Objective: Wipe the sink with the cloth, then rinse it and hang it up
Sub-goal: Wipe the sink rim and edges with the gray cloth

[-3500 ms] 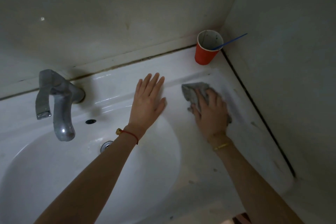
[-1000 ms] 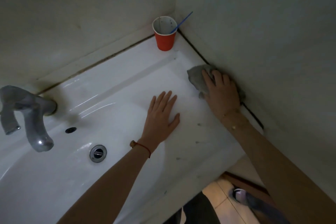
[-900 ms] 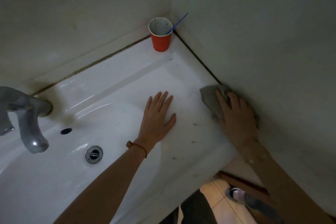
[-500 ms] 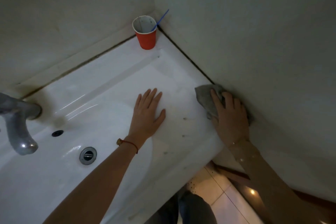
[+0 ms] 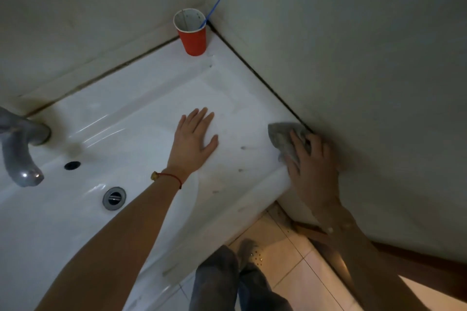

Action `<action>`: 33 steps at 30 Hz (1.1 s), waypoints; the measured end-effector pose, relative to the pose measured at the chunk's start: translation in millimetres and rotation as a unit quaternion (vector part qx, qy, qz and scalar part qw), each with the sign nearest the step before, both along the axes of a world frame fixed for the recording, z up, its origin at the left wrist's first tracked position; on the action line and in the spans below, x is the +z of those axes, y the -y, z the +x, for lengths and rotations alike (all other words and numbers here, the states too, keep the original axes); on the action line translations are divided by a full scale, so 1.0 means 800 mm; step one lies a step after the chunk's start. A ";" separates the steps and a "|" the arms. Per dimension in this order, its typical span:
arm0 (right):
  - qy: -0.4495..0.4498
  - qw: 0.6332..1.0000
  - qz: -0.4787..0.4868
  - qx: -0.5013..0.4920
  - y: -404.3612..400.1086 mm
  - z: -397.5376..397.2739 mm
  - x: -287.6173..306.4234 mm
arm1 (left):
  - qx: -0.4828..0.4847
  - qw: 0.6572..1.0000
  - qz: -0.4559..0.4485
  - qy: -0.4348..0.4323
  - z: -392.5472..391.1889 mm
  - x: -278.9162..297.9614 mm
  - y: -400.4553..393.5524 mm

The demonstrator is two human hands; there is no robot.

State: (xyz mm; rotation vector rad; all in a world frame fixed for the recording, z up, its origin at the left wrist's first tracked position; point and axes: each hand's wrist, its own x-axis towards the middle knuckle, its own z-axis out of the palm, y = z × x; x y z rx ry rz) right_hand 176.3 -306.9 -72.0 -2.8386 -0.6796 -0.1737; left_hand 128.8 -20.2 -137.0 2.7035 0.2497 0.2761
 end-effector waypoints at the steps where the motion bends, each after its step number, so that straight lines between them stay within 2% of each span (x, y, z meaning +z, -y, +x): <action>1: -0.007 1.000 0.016 0.002 0.011 -0.013 0.001 | 0.001 1.000 0.000 0.001 0.000 -0.001 0.000; 3: -0.014 1.000 0.016 0.020 0.017 -0.009 0.001 | 0.005 1.000 -0.002 0.003 0.000 -0.001 0.001; 8: 0.000 0.997 -0.068 0.023 -0.023 0.050 -0.004 | 0.002 1.000 -0.009 0.004 -0.001 -0.003 0.001; 11: 0.003 0.998 -0.055 -0.003 -0.022 0.033 -0.008 | -0.001 1.000 -0.019 0.009 -0.001 -0.002 0.000; 15: -0.008 1.000 0.003 0.028 -0.010 -0.018 -0.012 | -0.006 1.000 -0.023 0.003 0.000 -0.002 -0.002; 20: 0.024 0.996 -0.067 0.059 -0.029 0.005 -0.009 | -0.019 1.000 -0.016 -0.005 0.000 -0.006 -0.006; 24: -0.012 0.996 -0.080 0.028 -0.066 0.003 -0.016 | -0.042 0.999 -0.020 -0.016 0.000 -0.004 -0.014; 30: -0.068 0.983 -0.042 0.164 -0.088 -0.094 -0.005 | -0.089 0.996 -0.011 -0.025 -0.005 -0.005 -0.029; 33: -0.026 0.981 -0.091 0.170 -0.083 -0.071 -0.009 | -0.091 0.996 -0.011 -0.022 -0.005 -0.006 -0.029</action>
